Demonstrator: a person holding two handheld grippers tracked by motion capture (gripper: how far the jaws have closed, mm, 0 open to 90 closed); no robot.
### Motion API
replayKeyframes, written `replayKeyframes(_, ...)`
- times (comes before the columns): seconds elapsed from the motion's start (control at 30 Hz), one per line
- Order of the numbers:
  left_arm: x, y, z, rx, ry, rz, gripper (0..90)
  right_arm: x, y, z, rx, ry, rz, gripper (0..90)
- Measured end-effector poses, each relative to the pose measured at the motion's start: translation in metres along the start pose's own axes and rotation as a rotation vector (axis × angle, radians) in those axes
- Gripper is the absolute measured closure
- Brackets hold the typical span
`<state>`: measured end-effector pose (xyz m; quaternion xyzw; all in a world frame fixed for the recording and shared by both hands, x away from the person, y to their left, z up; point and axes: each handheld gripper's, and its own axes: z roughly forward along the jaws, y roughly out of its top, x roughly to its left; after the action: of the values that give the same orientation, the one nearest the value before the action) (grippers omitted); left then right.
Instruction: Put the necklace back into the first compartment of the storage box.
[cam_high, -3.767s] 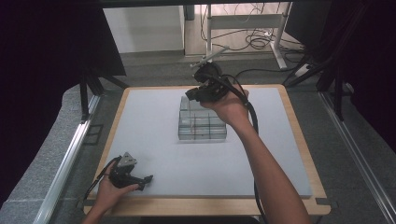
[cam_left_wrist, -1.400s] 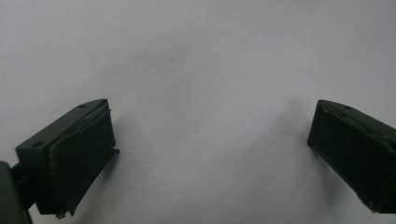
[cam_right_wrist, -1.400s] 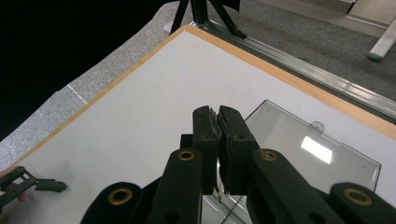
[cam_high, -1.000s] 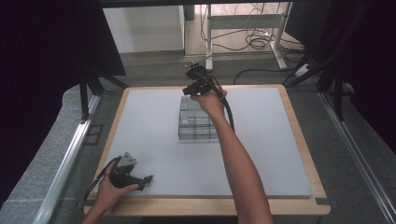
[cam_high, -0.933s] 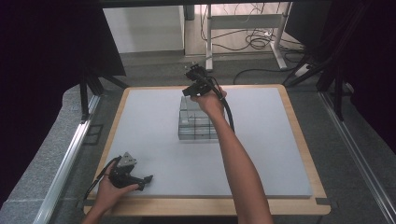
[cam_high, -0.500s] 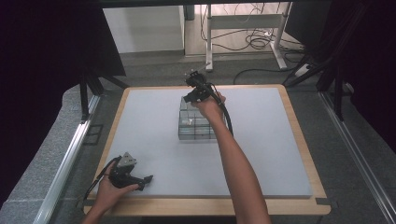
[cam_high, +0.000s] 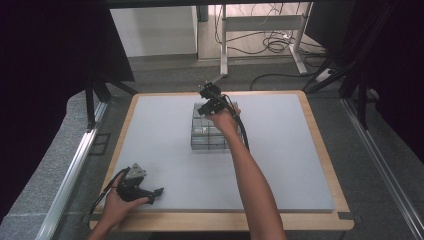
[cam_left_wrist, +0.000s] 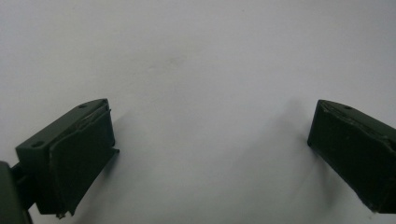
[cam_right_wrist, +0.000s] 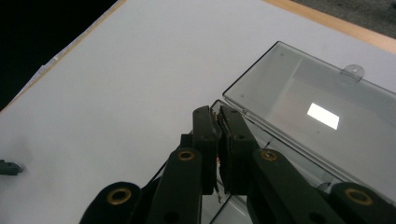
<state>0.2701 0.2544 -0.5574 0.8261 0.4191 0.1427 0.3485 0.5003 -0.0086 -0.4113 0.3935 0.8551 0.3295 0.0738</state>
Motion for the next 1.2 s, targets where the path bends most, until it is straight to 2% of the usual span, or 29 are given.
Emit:
replayKeyframes(0.63, 0.0, 0.0, 0.0, 0.002, -0.003, 0.0, 0.5, -0.008, -0.022, 0.038, 0.062, 0.007, 0.025, 84.4)
replayKeyframes(0.93, 0.0, 0.0, 0.0, 0.002, -0.003, 0.0, 0.5, -0.011, -0.035, 0.059, 0.11, 0.003, 0.023, 84.3)
replayKeyframes(1.2, 0.0, 0.0, 0.0, 0.002, -0.003, 0.001, 0.5, -0.012, -0.037, 0.064, 0.123, 0.0, 0.024, 84.2)
